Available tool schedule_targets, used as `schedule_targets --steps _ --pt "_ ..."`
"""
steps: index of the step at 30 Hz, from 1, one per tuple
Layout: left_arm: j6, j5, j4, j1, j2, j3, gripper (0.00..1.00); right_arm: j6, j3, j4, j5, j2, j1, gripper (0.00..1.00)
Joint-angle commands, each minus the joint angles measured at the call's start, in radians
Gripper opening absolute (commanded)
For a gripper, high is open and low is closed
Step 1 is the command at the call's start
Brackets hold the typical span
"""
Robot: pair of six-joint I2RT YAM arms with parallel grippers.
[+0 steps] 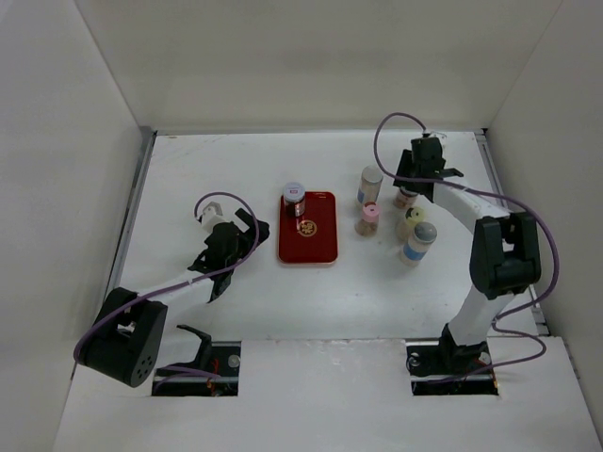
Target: Organize the condiment bottles
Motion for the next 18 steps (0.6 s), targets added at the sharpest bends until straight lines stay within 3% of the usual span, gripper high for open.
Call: schedule_targets --steps 1,7,11,14,18 --pt "-0.004 -0.001 0.045 -0.002 -0.010 0.008 1.00 0.021 0.005 0.135 0.099 -0.203 0.000 0.51" --pt "-0.006 -0.001 0.049 -0.002 -0.004 0.008 1.00 -0.003 -0.035 0.172 0.165 -0.461 0.045 0.50" --pt "-0.006 -0.005 0.051 -0.004 -0.004 0.005 1.00 -0.020 -0.036 0.157 0.142 -0.555 0.178 0.50" --pt "-0.007 0.009 0.048 0.001 -0.026 0.000 1.00 -0.009 -0.036 0.171 0.126 -0.550 0.339 0.50" --pt "-0.007 -0.009 0.043 0.015 -0.037 -0.009 1.00 -0.002 0.006 0.210 0.122 -0.426 0.547 0.50"
